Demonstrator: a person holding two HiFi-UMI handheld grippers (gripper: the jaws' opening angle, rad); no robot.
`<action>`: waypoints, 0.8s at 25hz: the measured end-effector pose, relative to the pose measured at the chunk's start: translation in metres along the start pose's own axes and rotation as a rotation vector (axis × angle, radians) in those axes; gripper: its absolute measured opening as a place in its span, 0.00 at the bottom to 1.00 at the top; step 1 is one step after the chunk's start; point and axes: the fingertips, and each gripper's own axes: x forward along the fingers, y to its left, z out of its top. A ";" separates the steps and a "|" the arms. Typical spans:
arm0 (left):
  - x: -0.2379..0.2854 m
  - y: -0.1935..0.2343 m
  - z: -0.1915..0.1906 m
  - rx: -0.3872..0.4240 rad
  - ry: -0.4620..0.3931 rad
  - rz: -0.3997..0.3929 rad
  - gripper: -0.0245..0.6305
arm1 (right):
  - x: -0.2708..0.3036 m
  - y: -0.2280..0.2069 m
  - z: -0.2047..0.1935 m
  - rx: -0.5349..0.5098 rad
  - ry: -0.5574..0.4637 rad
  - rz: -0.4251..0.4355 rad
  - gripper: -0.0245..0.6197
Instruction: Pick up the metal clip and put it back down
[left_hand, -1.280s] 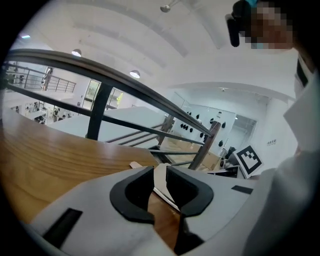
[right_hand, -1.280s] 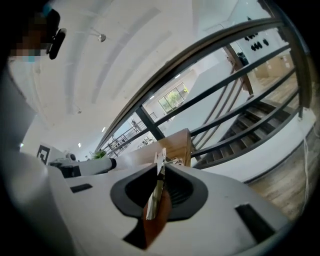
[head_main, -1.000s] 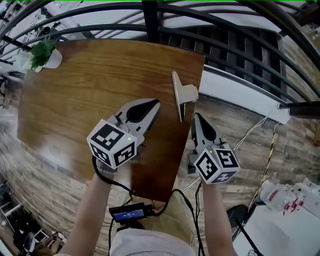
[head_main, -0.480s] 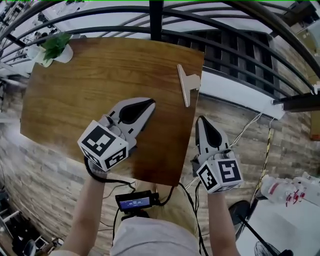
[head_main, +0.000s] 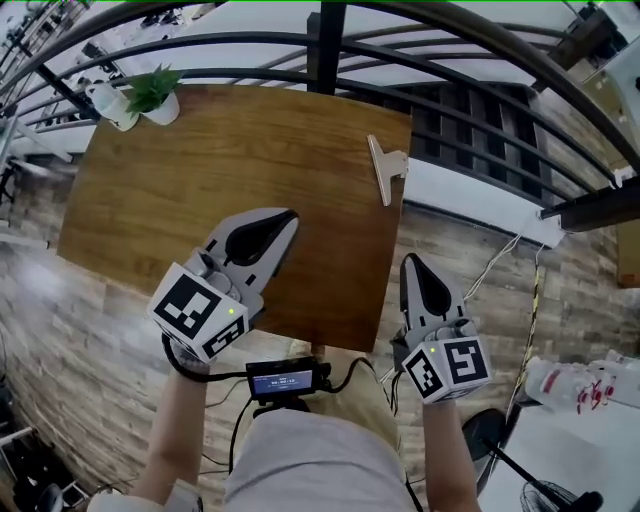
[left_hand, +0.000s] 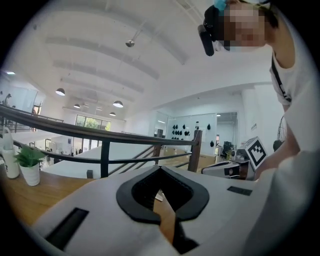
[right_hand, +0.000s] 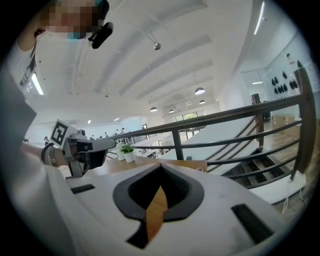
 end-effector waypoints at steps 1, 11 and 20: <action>-0.011 -0.003 0.004 0.008 -0.004 0.008 0.04 | -0.007 0.006 0.002 -0.003 -0.008 -0.003 0.04; -0.097 -0.041 0.021 0.058 -0.015 0.048 0.04 | -0.071 0.054 0.023 -0.018 -0.100 -0.013 0.04; -0.119 -0.064 0.029 0.064 -0.029 0.040 0.04 | -0.103 0.069 0.030 -0.010 -0.136 -0.028 0.04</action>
